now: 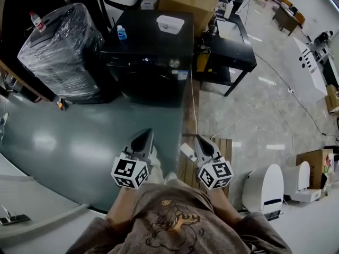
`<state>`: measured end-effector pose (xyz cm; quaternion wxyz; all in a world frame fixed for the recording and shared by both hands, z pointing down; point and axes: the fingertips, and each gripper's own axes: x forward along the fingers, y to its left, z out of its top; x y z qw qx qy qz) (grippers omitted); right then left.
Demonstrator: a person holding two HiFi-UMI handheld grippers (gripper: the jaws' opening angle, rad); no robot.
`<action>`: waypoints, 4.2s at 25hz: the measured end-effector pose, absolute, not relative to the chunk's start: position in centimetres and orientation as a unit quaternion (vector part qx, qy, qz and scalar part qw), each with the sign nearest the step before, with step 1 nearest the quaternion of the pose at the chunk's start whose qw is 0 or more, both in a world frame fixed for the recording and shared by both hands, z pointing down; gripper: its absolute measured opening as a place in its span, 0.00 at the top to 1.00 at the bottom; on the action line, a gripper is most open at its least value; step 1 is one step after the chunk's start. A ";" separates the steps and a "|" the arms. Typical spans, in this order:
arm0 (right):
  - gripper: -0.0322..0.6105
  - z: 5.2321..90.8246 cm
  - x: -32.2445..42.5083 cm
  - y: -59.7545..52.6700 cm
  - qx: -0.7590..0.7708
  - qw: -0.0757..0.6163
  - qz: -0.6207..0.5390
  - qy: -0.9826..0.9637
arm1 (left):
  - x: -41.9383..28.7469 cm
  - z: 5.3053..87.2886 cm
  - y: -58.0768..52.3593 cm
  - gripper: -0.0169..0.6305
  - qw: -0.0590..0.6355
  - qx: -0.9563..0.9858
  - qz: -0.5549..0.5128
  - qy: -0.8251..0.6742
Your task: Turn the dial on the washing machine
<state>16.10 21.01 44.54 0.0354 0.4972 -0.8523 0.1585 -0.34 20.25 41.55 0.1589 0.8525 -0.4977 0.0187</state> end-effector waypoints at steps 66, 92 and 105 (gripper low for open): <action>0.55 58.4 9.9 -19.0 0.554 0.171 0.194 -0.791 | -3.3 46.2 -10.0 0.97 0.218 0.878 0.041 -0.424; 0.56 63.4 9.9 -24.8 0.598 0.185 0.239 -0.742 | -4.9 48.4 -11.2 0.97 0.236 0.867 0.062 -0.434; 0.56 63.7 10.1 -24.9 0.579 0.076 0.339 -0.738 | -4.3 49.1 -11.1 0.97 0.237 0.868 0.068 -0.431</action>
